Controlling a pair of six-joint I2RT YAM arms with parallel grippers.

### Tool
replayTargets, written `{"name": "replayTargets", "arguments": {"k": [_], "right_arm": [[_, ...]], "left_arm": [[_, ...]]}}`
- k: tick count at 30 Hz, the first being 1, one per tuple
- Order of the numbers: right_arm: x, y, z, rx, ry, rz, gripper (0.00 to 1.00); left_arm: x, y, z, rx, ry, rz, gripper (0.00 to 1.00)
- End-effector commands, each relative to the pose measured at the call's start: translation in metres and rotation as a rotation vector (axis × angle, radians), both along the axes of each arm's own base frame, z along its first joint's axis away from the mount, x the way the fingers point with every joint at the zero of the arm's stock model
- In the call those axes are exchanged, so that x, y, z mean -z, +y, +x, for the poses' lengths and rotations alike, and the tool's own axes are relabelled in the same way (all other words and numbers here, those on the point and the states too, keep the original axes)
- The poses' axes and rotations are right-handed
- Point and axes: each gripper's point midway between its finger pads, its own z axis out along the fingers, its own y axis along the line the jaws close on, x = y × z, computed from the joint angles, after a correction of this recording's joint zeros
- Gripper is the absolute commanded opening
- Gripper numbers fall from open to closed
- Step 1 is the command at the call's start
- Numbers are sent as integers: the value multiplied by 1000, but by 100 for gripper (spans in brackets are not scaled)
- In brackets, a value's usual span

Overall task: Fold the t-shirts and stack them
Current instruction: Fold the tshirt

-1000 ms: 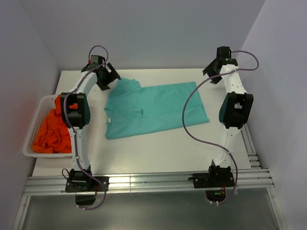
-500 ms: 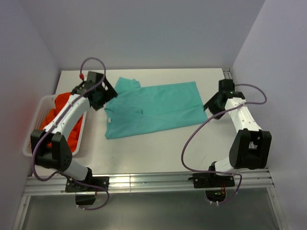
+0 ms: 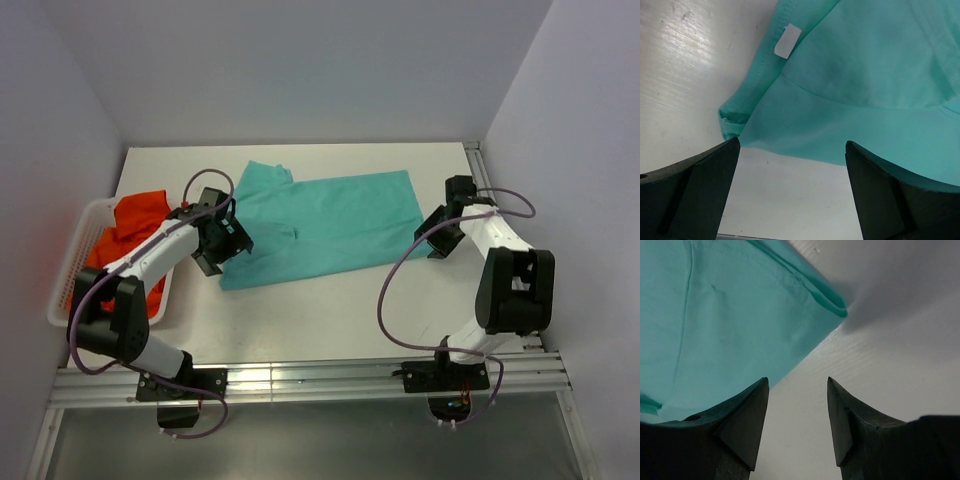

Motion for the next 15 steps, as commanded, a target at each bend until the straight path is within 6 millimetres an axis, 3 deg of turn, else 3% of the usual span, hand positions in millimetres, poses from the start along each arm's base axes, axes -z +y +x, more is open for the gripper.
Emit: {"name": "replayTargets", "arguments": {"k": [1, 10, 15], "right_arm": [[-2, -5, 24, 1, -35, -28, 57], [26, -14, 26, 30, 55, -64, 57], [44, -16, 22, 36, 104, -76, 48]], "left_arm": [[15, -1, -4, -8, 33, 24, 93], [53, -1, -9, 7, 112, 55, 88], [59, -3, 0, 17, 122, 68, 76]]}}
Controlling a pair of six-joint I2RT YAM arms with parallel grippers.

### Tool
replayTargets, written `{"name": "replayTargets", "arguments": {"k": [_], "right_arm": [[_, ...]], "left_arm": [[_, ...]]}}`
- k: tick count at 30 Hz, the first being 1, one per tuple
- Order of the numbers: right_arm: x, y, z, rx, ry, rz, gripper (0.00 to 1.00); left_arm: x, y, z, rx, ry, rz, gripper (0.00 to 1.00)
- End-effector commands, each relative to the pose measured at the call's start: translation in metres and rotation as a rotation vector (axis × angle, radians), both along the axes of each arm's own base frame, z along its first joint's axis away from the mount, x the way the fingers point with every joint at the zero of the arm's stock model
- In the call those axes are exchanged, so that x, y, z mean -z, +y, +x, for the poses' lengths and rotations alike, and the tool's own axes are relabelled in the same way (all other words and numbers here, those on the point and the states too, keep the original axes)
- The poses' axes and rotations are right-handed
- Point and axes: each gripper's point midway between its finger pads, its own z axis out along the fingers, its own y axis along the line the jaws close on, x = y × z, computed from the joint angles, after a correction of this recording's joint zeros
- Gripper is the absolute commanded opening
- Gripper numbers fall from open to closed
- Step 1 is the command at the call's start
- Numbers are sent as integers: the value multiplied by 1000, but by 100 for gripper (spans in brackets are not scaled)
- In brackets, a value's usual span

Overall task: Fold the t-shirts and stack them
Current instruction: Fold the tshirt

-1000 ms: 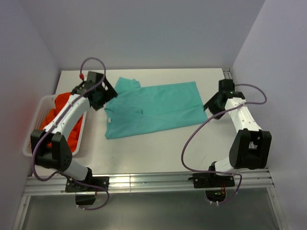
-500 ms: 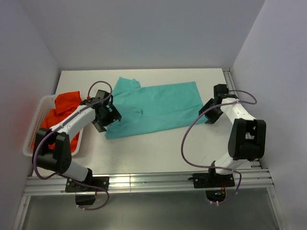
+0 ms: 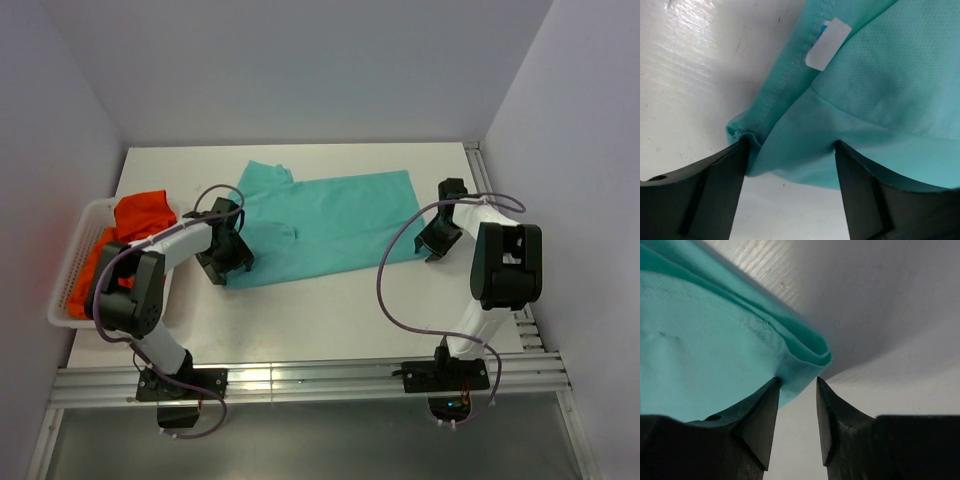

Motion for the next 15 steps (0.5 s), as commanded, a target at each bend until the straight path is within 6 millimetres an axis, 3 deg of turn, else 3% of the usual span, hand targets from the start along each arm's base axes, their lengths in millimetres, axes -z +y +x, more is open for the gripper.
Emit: {"name": "replayTargets", "arguments": {"k": [1, 3, 6, 8, 12, 15], "right_arm": [[3, -5, 11, 13, -11, -36, 41], [8, -5, 12, 10, -4, -36, 35], [13, -5, 13, 3, 9, -34, 16], [13, -5, 14, 0, 12, -34, 11], [13, -6, 12, -4, 12, -36, 3], [6, -6, 9, -11, 11, -40, 1]], "left_arm": [[3, -5, 16, 9, -28, 5, 73], [5, -6, 21, 12, -25, 7, 63], [8, -7, 25, 22, -16, 14, 44], [11, -7, 28, 29, -14, 18, 26], [19, -7, 28, 37, 7, 28, 3], [17, -7, 27, 45, 4, 23, 0]]}}
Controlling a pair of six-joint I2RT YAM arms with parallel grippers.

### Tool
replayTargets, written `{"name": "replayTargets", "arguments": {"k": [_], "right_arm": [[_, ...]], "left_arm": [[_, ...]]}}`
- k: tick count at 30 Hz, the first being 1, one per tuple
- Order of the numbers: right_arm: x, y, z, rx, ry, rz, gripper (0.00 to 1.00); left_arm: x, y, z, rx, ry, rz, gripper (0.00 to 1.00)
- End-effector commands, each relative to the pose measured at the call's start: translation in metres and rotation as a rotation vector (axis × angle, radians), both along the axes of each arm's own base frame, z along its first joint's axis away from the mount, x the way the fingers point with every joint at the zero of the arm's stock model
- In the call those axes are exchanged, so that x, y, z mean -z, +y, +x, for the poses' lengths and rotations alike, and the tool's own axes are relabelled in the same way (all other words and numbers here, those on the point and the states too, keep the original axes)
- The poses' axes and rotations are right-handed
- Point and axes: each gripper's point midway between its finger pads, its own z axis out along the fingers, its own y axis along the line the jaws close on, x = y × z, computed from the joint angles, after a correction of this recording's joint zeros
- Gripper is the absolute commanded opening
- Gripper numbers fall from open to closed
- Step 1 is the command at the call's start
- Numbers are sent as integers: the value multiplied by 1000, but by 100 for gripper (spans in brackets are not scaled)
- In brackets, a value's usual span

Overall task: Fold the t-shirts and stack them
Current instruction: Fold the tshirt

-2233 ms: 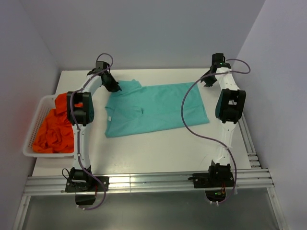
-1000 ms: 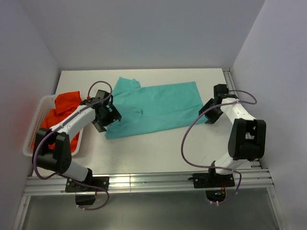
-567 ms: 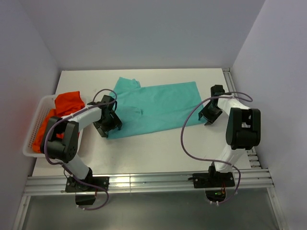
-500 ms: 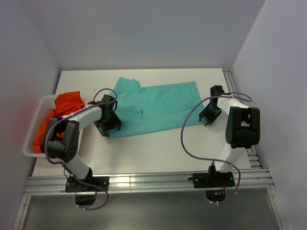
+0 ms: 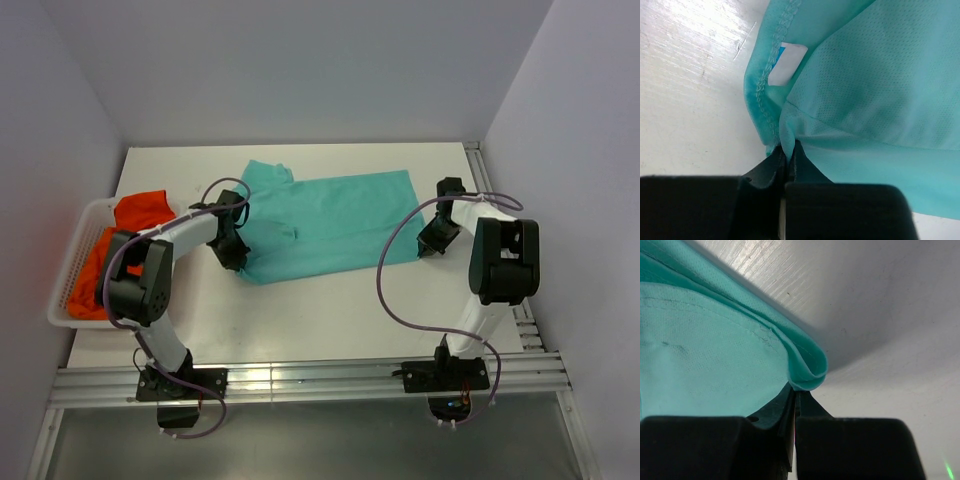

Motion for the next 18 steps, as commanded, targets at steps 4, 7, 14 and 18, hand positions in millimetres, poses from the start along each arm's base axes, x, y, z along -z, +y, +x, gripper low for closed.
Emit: {"name": "replayTargets", "arguments": {"k": [4, 7, 14, 18], "right_arm": [[-17, -13, -12, 15, -9, -86, 0], [-26, -13, -31, 28, -10, -95, 0], [-40, -4, -81, 44, -6, -68, 0], [-40, -2, -111, 53, 23, -70, 0]], "left_arm": [[1, 5, -3, 22, -18, 25, 0], [-9, 9, -16, 33, -17, 24, 0], [-31, 9, -39, 50, -20, -6, 0], [-40, 10, -55, 62, -19, -11, 0]]}}
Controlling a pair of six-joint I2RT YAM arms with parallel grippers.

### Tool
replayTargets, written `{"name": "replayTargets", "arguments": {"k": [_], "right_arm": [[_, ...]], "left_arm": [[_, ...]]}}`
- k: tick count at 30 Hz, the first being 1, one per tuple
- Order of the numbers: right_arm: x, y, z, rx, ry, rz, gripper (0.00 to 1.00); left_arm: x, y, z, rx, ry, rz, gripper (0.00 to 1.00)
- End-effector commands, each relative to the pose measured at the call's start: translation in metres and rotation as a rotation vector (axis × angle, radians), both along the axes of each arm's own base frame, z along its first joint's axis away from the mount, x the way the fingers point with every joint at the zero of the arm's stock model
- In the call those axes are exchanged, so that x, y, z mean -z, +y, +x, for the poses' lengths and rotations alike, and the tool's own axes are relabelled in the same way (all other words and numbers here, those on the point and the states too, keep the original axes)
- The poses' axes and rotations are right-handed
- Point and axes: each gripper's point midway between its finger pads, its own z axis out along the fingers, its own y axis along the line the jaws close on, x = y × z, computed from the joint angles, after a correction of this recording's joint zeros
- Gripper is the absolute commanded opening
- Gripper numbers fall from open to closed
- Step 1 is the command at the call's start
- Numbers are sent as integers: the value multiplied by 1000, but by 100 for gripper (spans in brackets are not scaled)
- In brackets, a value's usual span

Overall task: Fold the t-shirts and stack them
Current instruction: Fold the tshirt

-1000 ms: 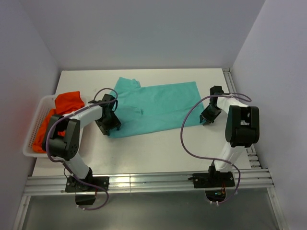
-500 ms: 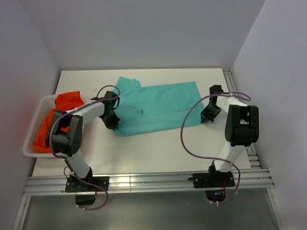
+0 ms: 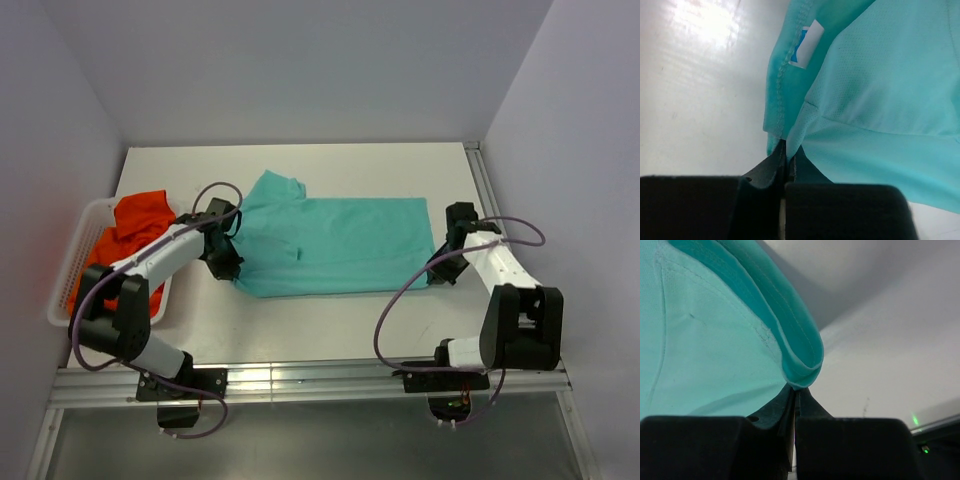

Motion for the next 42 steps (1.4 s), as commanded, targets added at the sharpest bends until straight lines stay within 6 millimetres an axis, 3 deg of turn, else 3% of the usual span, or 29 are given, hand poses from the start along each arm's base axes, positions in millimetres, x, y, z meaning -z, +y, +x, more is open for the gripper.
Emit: {"name": "replayTargets", "arguments": {"k": [1, 9, 11, 12, 13, 14, 15, 16, 17, 19, 20, 21, 23, 24, 26, 27, 28, 29, 30, 31, 32, 33, 34, 35, 36, 37, 39, 40, 42], "right_arm": [[-6, -4, -31, 22, 43, -37, 0], [-10, -8, -75, 47, 90, -70, 0], [-12, -7, -87, 52, 102, -71, 2], [-14, -7, -91, 66, 104, -72, 16], [-19, -5, -96, 67, 93, -68, 35], [-24, -5, -95, 70, 80, -68, 74], [-29, -9, -96, 84, 70, -91, 88], [-35, -10, -98, 85, 63, -97, 97], [-47, -12, -90, 90, 28, -105, 99], [-61, -17, -86, 106, 7, -131, 99], [-76, -19, -72, 108, -51, -133, 99], [-83, -20, -63, 110, -81, -137, 99], [-99, -22, -34, 104, -154, -134, 99], [-103, -20, -22, 98, -177, -120, 99], [-107, -11, 10, 69, -204, -55, 98], [-108, -5, 24, 49, -229, -22, 98], [-103, 4, 34, 27, -211, 36, 97], [-106, 6, 43, 20, -231, 50, 96], [-106, 8, 50, 14, -246, 60, 95], [-107, 7, 61, 11, -266, 59, 95], [-108, 5, 65, 8, -270, 52, 94], [-109, 4, 70, 5, -275, 43, 94], [-107, 2, 78, 0, -270, 37, 94], [-105, 0, 80, -5, -262, 30, 94], [-105, -1, 82, -7, -255, 24, 93], [-103, -1, 84, -14, -240, 27, 93], [-101, -2, 81, -22, -227, 19, 92], [-101, -2, 76, -25, -225, 15, 92], [-100, -3, 69, -30, -226, 1, 92]], "left_arm": [[-6, 7, -26, 20, 31, 14, 0], [-18, 14, -68, 17, 48, -18, 0], [-19, 18, -78, 18, 54, -15, 6], [-18, 21, -87, 18, 80, -7, 12], [-20, 21, -91, 21, 86, -14, 34], [-25, 20, -92, 26, 75, -22, 49], [-32, 21, -96, 25, 84, -22, 65], [-40, 21, -95, 23, 73, -26, 87], [-50, 21, -94, 22, 62, -29, 99], [-85, 18, -79, 18, 4, -39, 100], [-95, 17, -71, 15, -18, -28, 99], [-120, 12, -52, 25, -97, -44, 99], [-132, 9, -24, 41, -149, -27, 100], [-147, 5, -3, 75, -219, -21, 99], [-142, -3, 40, 90, -244, -18, 98], [-162, -10, 65, 119, -305, -38, 95], [-167, -13, 84, 123, -331, -41, 95], [-149, -15, 108, 127, -291, -19, 95], [-169, -19, 135, 147, -362, -19, 94], [-167, -21, 151, 151, -362, -20, 94], [-139, -25, 171, 161, -311, -15, 93], [-147, -27, 191, 173, -349, -18, 91], [-138, -27, 202, 178, -342, -16, 91], [-109, -26, 219, 177, -308, -5, 91], [-107, -25, 232, 173, -326, -5, 90], [-78, -23, 241, 164, -277, -19, 90], [-68, -22, 259, 133, -279, -68, 89], [-46, -13, 266, 109, -247, -74, 88], [-35, -8, 276, 94, -247, -86, 88]]}}
